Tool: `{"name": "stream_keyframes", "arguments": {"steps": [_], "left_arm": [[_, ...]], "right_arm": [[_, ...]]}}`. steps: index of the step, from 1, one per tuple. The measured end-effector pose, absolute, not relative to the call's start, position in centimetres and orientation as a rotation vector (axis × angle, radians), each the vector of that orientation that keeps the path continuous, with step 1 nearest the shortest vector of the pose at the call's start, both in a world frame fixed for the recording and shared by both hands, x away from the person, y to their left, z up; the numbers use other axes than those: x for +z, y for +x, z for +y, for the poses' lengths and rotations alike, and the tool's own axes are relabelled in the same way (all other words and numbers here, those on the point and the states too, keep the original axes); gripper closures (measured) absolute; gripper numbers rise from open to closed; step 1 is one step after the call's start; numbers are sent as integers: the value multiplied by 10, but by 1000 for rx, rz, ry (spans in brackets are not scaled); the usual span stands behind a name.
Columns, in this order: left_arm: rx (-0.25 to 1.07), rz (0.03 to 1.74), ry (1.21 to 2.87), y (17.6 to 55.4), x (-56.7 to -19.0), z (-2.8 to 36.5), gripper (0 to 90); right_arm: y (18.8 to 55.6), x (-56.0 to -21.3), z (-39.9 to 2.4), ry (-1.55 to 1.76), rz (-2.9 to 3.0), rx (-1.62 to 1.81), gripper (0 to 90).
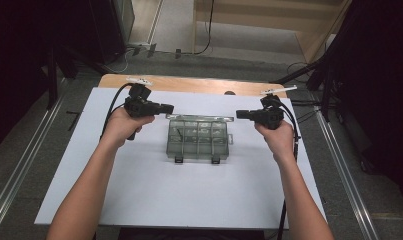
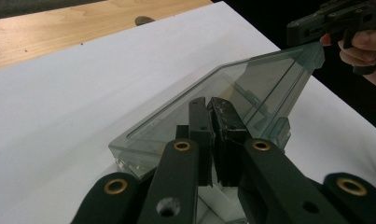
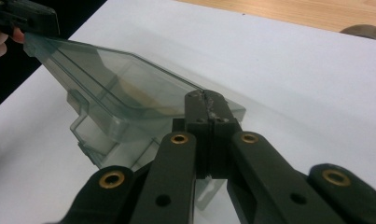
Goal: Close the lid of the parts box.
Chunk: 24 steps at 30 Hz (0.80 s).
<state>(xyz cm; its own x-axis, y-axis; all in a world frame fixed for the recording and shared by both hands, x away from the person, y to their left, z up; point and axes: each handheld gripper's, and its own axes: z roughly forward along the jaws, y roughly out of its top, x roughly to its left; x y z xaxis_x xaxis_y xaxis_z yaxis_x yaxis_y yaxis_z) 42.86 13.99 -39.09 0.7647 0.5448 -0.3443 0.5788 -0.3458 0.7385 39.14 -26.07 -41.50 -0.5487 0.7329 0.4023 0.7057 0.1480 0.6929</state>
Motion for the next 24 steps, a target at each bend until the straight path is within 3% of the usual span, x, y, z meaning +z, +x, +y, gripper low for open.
{"name": "stream_keyframes", "arguments": {"steps": [24], "left_arm": [[-5, 852, 2019, 407, -397, 146, 871]], "right_arm": [[382, -404, -240, 1414, 2414, 1359, 894]]}}
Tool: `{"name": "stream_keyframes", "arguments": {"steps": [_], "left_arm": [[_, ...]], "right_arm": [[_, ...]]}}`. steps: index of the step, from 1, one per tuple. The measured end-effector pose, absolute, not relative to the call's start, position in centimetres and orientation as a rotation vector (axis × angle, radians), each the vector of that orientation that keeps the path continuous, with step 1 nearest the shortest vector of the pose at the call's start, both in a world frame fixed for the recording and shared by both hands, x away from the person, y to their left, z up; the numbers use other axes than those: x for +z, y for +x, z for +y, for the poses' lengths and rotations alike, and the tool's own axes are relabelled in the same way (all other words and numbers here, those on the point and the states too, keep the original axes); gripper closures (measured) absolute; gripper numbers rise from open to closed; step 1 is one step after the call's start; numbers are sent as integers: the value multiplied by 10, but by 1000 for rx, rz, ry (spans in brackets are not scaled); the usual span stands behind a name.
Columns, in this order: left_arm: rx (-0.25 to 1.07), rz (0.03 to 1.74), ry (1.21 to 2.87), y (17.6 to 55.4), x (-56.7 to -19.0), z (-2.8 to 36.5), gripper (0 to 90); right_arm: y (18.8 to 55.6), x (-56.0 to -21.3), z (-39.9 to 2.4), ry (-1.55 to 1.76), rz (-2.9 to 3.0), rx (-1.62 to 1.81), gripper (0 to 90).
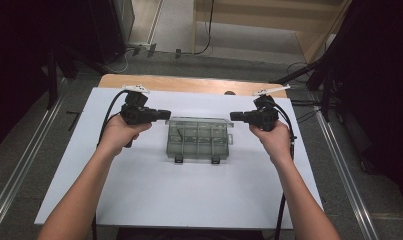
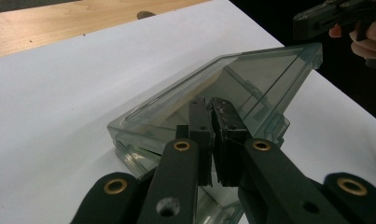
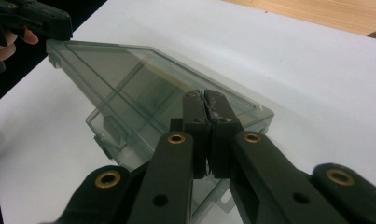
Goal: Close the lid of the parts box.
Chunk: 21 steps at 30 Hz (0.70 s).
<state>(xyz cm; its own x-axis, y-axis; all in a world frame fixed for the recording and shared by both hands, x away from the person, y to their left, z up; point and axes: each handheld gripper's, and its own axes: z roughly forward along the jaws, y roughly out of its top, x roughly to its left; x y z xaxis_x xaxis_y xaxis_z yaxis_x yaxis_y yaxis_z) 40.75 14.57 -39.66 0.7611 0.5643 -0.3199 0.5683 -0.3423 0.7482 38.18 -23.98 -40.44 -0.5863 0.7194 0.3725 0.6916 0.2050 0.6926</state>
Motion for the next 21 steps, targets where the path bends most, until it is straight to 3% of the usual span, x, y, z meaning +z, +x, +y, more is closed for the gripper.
{"name": "stream_keyframes", "arguments": {"steps": [21], "left_arm": [[19, 816, 2054, 386, -402, 138, 869]], "right_arm": [[357, -404, -229, 1363, 2473, 1317, 900]]}}
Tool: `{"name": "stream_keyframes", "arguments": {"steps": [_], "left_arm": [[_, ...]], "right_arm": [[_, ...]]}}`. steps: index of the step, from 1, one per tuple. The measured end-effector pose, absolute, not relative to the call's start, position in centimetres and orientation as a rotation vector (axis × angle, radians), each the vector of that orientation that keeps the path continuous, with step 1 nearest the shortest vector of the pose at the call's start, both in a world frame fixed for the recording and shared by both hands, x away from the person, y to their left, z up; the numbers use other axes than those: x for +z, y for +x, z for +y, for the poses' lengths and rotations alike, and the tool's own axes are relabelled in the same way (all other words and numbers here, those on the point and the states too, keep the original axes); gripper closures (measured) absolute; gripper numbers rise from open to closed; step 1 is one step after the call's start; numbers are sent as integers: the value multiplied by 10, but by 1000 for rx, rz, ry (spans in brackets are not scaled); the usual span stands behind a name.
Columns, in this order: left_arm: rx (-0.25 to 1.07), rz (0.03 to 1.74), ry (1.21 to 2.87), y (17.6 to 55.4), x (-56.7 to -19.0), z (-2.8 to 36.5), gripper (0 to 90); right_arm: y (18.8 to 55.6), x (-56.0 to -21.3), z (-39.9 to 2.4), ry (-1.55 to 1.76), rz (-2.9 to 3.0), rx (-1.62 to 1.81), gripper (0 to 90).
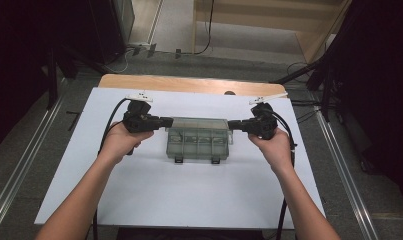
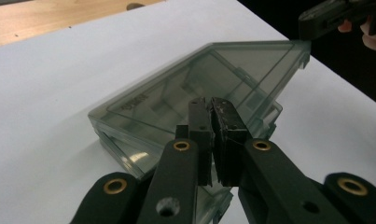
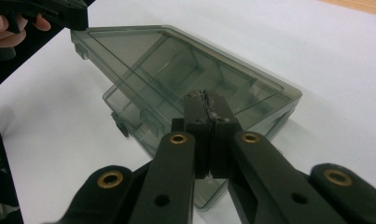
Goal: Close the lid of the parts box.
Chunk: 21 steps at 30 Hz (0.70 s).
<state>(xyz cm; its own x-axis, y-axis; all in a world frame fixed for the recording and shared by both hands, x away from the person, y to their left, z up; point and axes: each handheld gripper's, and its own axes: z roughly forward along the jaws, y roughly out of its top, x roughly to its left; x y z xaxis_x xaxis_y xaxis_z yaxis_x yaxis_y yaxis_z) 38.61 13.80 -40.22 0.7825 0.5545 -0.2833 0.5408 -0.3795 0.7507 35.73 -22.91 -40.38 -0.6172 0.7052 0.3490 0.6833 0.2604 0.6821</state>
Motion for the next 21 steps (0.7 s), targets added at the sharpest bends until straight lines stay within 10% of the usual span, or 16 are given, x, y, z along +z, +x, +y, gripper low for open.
{"name": "stream_keyframes", "arguments": {"steps": [21], "left_arm": [[16, 814, 2063, 378, -418, 138, 868]], "right_arm": [[346, -421, -224, 1366, 2470, 1318, 900]]}}
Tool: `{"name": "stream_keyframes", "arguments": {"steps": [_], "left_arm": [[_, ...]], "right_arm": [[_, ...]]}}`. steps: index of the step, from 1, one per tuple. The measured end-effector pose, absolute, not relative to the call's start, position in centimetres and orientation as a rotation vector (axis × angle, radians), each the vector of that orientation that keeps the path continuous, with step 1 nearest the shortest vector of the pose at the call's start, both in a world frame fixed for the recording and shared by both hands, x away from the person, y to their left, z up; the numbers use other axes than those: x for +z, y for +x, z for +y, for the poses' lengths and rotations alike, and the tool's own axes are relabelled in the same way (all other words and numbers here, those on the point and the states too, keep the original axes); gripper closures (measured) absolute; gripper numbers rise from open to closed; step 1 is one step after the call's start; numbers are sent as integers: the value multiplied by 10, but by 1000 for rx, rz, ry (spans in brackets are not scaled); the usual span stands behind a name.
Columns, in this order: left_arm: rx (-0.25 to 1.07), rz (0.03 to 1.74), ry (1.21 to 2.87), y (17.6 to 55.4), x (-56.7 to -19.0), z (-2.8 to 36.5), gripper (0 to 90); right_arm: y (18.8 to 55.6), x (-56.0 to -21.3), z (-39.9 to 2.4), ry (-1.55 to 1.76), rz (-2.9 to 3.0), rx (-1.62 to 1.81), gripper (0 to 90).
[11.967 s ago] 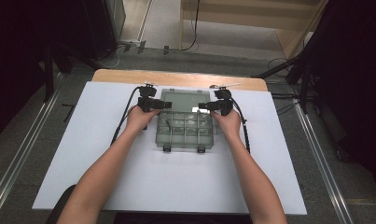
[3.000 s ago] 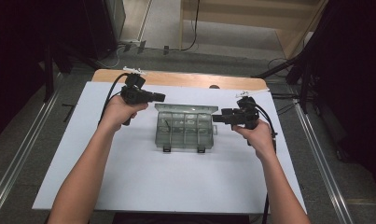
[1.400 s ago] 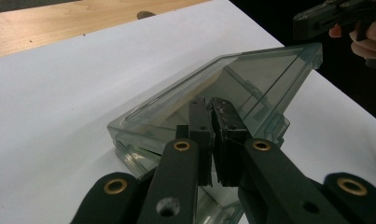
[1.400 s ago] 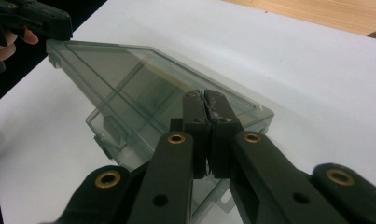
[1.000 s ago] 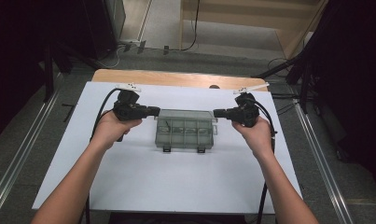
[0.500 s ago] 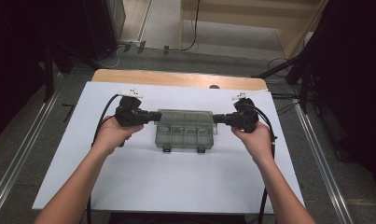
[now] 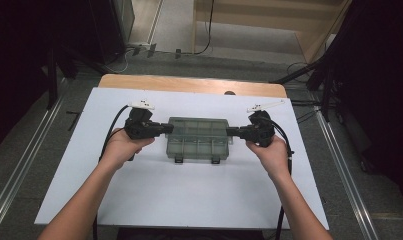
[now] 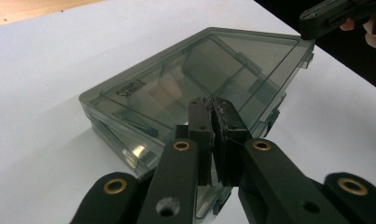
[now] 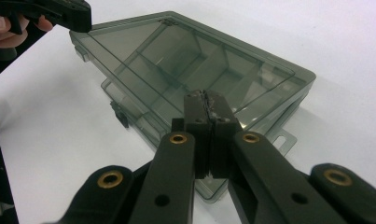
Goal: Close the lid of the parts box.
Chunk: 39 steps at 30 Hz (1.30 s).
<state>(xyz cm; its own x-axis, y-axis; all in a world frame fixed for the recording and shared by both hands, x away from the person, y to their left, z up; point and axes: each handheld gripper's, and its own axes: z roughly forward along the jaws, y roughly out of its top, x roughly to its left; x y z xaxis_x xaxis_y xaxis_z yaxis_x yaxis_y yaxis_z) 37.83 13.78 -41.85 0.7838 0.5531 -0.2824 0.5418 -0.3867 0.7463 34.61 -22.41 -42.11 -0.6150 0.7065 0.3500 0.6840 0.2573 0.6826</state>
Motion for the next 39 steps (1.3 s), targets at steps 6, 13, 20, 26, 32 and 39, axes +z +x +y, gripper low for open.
{"name": "stream_keyframes", "arguments": {"steps": [6, 13, 20, 26, 32, 39], "left_arm": [[29, 807, 2079, 377, -424, 138, 868], [14, 816, 2074, 377, -430, 138, 856], [19, 808, 2084, 375, -436, 137, 856], [22, 804, 2079, 374, -438, 138, 857], [17, 801, 2094, 373, -444, 138, 857], [6, 814, 2091, 377, -451, 139, 857]], "right_arm": [[344, -427, -221, 1368, 2478, 1306, 900], [343, -435, -218, 1370, 2475, 1315, 900], [342, -440, -212, 1356, 2483, 1307, 900], [339, -445, -212, 1367, 2480, 1309, 900], [338, -450, -212, 1369, 2488, 1301, 900], [340, -455, -213, 1384, 2478, 1306, 900]]}}
